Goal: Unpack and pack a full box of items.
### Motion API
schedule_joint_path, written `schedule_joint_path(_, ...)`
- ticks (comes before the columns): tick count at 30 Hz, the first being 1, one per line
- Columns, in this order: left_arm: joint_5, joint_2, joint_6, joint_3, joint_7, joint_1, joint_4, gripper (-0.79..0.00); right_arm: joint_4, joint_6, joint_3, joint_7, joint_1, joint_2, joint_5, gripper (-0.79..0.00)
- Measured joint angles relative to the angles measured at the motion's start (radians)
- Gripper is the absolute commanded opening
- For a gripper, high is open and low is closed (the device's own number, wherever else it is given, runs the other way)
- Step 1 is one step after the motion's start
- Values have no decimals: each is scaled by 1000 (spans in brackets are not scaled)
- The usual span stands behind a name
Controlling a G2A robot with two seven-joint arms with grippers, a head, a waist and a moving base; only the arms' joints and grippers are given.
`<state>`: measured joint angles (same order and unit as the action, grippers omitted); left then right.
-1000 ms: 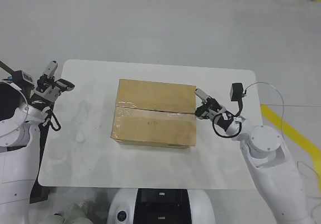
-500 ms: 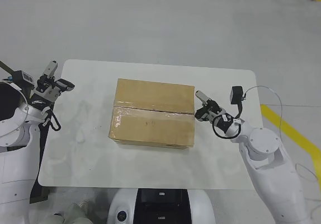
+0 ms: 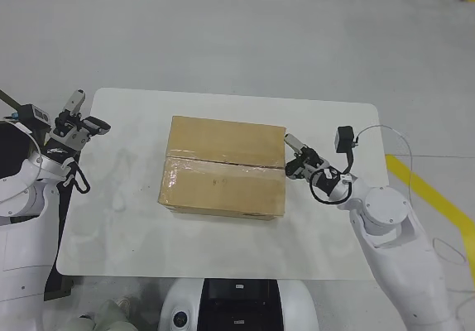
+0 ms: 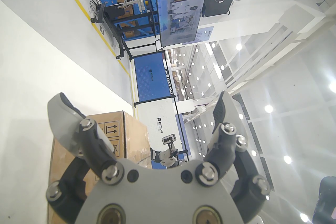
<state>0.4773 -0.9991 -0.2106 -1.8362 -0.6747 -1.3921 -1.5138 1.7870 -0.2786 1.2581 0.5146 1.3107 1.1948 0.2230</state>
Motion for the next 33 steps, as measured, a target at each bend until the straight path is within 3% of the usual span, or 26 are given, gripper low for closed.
schedule_joint_path(9,0,0,0,0,0,0,0,0,27,15,36,-29,37,-5,-1,0)
schedule_joint_path(33,0,0,0,0,0,0,0,0,222,106,307,-96,224,-32,-1,0)
